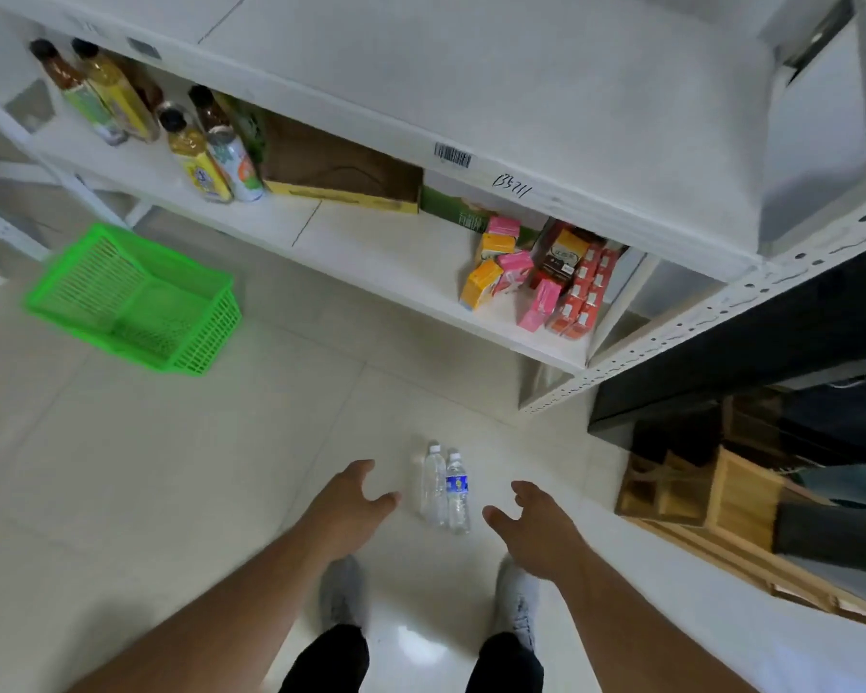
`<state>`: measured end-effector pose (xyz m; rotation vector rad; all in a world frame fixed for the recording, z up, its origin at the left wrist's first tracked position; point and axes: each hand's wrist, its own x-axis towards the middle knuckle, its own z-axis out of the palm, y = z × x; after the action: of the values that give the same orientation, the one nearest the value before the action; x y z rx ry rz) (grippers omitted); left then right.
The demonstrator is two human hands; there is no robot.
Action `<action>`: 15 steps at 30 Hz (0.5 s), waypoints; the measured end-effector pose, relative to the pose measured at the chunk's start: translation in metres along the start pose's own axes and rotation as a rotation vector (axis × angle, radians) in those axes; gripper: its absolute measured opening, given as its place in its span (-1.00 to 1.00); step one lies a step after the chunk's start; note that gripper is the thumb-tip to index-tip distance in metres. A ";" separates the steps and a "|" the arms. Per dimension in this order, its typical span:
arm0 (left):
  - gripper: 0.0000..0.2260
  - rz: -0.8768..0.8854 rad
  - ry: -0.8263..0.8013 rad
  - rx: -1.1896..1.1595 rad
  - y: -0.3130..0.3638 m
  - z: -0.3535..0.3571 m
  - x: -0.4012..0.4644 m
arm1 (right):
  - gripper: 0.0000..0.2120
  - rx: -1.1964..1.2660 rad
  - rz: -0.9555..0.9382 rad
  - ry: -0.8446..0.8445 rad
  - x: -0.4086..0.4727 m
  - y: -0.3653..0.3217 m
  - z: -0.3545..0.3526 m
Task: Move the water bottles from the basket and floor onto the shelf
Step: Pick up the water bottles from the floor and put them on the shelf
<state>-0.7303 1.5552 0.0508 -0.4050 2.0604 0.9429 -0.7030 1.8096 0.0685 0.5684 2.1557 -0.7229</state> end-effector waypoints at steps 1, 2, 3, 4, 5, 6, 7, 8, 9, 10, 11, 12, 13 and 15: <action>-0.32 -0.029 0.022 -0.044 -0.002 0.010 0.010 | -0.28 0.015 0.002 -0.016 0.019 0.006 0.002; -0.33 -0.057 0.044 -0.085 -0.005 0.021 0.023 | -0.29 0.034 0.005 -0.031 0.040 0.014 0.006; -0.34 -0.083 0.061 -0.122 -0.009 0.034 0.037 | -0.29 0.052 0.008 -0.043 0.062 0.023 0.012; -0.35 -0.111 0.076 -0.156 -0.014 0.048 0.053 | -0.29 0.066 0.008 -0.052 0.085 0.032 0.019; -0.36 -0.138 0.090 -0.185 -0.020 0.063 0.071 | -0.29 0.077 0.008 -0.059 0.110 0.042 0.028; -0.36 -0.163 0.100 -0.209 -0.028 0.080 0.090 | -0.29 0.088 0.013 -0.066 0.136 0.053 0.038; -0.37 -0.184 0.114 -0.227 -0.036 0.097 0.112 | -0.28 0.099 0.019 -0.074 0.162 0.063 0.049; -0.37 -0.200 0.130 -0.238 -0.045 0.115 0.134 | -0.27 0.109 0.021 -0.083 0.188 0.074 0.062; -0.37 -0.214 0.143 -0.241 -0.055 0.132 0.157 | -0.27 0.117 0.026 -0.092 0.214 0.086 0.075; -0.36 -0.229 0.154 -0.244 -0.065 0.150 0.180 | -0.26 0.122 0.030 -0.101 0.241 0.097 0.088; -0.35 -0.242 0.162 -0.251 -0.076 0.166 0.203 | -0.25 0.130 0.038 -0.109 0.266 0.109 0.102; -0.34 -0.254 0.164 -0.260 -0.087 0.183 0.226 | -0.25 0.141 0.049 -0.118 0.291 0.121 0.116; -0.32 -0.265 0.161 -0.267 -0.099 0.200 0.249 | -0.23 0.151 0.061 -0.123 0.316 0.133 0.130; -0.29 -0.275 0.145 -0.276 -0.124 0.231 0.295 | -0.21 0.162 0.083 -0.131 0.364 0.154 0.158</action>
<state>-0.7153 1.6559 -0.3303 -0.9021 1.9409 1.0542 -0.7445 1.8767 -0.3498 0.6723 1.9534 -0.8693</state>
